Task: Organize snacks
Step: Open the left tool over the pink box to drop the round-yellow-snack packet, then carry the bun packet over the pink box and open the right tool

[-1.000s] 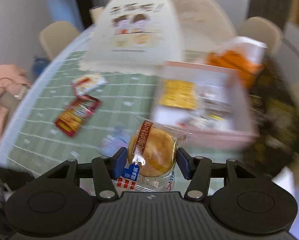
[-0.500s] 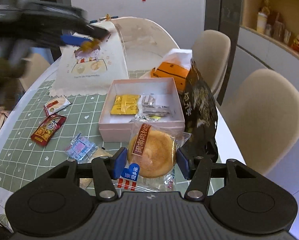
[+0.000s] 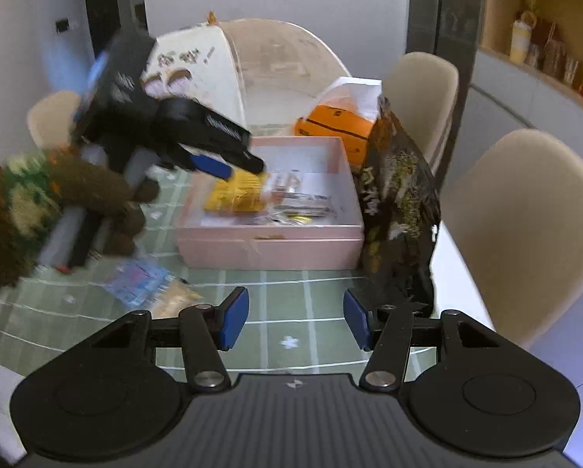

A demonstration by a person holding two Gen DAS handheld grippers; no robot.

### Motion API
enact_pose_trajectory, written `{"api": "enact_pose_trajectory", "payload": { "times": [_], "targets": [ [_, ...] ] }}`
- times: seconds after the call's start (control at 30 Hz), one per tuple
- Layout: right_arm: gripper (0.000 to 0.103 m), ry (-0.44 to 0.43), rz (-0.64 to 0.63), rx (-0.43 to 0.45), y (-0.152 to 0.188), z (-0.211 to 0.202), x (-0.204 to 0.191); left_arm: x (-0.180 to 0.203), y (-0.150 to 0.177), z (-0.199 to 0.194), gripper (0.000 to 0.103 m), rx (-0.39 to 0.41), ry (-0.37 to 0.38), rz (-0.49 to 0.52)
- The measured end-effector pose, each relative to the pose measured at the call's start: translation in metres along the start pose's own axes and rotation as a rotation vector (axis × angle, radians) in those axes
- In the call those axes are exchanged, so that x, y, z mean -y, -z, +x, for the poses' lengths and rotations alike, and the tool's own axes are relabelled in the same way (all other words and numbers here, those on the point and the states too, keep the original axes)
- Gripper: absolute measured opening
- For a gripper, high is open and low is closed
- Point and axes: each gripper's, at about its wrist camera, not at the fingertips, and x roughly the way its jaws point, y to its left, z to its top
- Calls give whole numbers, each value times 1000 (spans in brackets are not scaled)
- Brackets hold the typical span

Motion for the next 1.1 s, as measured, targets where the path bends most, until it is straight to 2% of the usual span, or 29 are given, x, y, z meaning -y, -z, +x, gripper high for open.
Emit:
{"api": "enact_pose_trajectory", "payload": {
  "times": [0.03,0.13,0.17,0.23,0.33,0.5,0.6,0.67,0.73,0.8,0.87,0.97,1.1],
  "targets": [
    [56,10,-26,9,5,0,-4,0,-1,-6,46,18,0,1],
    [74,-22,-58,12,25,-1,-10,-4,-3,-24,46,47,-9,-47],
    [76,-35,-52,6,32,-2,-10,-5,0,-31,46,48,-9,-62],
    [76,-39,-24,-27,48,-1,-10,-3,10,-47,46,37,-8,-70],
    [76,-32,46,-82,65,5,-7,5,39,-65,46,-7,0,-24],
    [76,4,162,-171,77,29,0,8,89,-77,46,-108,-46,34],
    [76,-43,239,-211,78,39,-1,-2,106,-80,46,-152,-76,8],
    [76,-50,243,-244,77,48,-10,-10,110,-83,46,-163,-94,-12],
    [77,26,184,-264,77,58,-24,-19,110,-88,46,-158,-113,-21],
    [75,68,134,-246,75,59,-33,-29,108,-96,46,-151,-132,-26],
    [55,44,119,-251,69,58,-35,-38,106,-103,46,-149,-142,-39],
    [54,-13,113,-258,56,56,-32,-56,108,-115,46,-145,-150,-70],
    [54,-29,113,-174,13,44,-24,-78,111,-128,46,-135,-150,-120]
  ]
}}
